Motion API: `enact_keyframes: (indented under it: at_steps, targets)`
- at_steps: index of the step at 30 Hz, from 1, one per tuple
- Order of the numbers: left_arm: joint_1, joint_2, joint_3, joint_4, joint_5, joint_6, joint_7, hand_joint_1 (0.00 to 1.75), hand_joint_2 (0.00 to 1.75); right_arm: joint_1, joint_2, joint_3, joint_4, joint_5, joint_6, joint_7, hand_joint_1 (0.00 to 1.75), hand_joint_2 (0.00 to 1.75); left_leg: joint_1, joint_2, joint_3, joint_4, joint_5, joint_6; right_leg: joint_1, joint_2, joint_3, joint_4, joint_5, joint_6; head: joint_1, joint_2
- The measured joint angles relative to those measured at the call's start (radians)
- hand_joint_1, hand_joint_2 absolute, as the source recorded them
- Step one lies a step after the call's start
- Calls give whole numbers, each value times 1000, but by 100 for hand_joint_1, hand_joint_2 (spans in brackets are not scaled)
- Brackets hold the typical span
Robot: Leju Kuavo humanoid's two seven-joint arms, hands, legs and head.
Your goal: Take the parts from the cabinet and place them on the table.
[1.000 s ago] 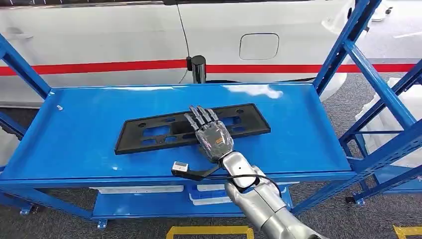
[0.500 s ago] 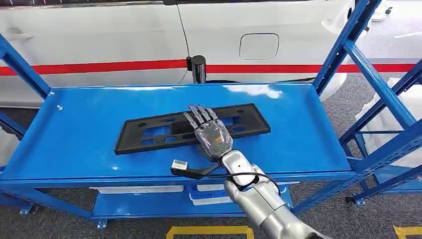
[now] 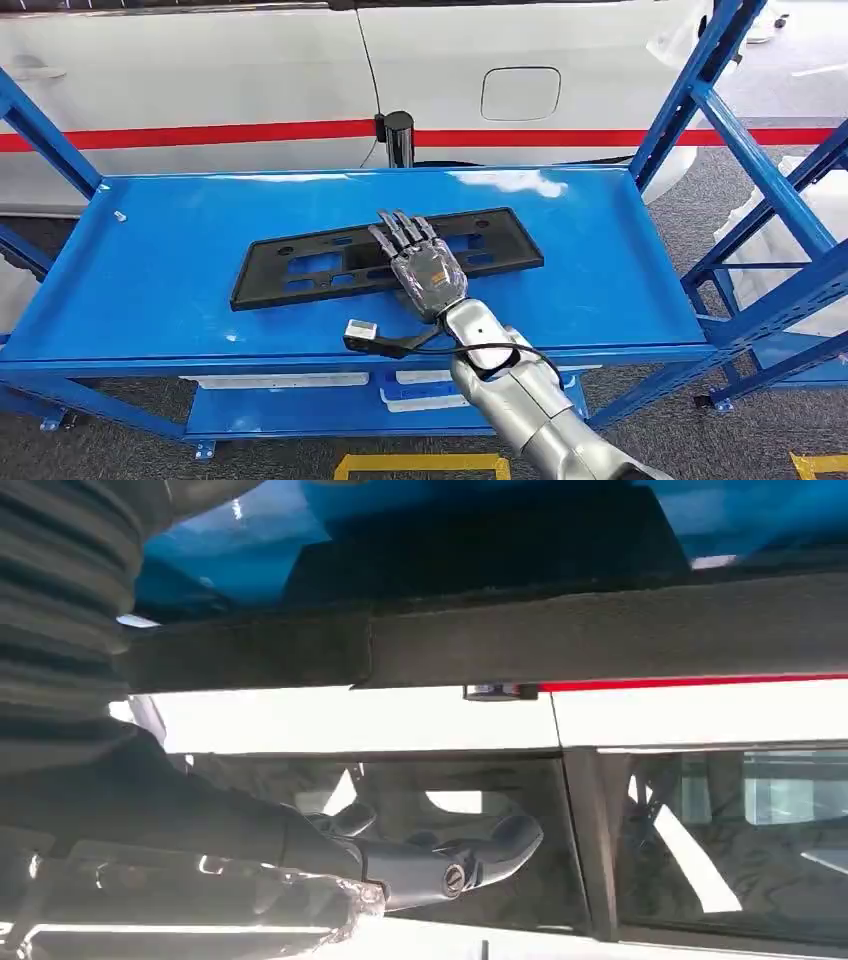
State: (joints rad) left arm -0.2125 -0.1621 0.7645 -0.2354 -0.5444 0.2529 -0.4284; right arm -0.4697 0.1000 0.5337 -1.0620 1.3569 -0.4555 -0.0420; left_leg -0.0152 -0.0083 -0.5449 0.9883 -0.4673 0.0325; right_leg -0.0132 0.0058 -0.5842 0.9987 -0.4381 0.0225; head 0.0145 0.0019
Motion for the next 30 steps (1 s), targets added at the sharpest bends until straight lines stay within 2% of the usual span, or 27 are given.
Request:
enact_keyframes:
  at_steps: [30]
  targets:
    - [-3, -1, 0, 0, 0, 1, 0, 0, 175, -10, 14, 0, 24, -12, -11, -5, 0, 175, 0, 0, 0, 0, 0, 0, 0, 0, 0, 0, 0, 0, 0, 0]
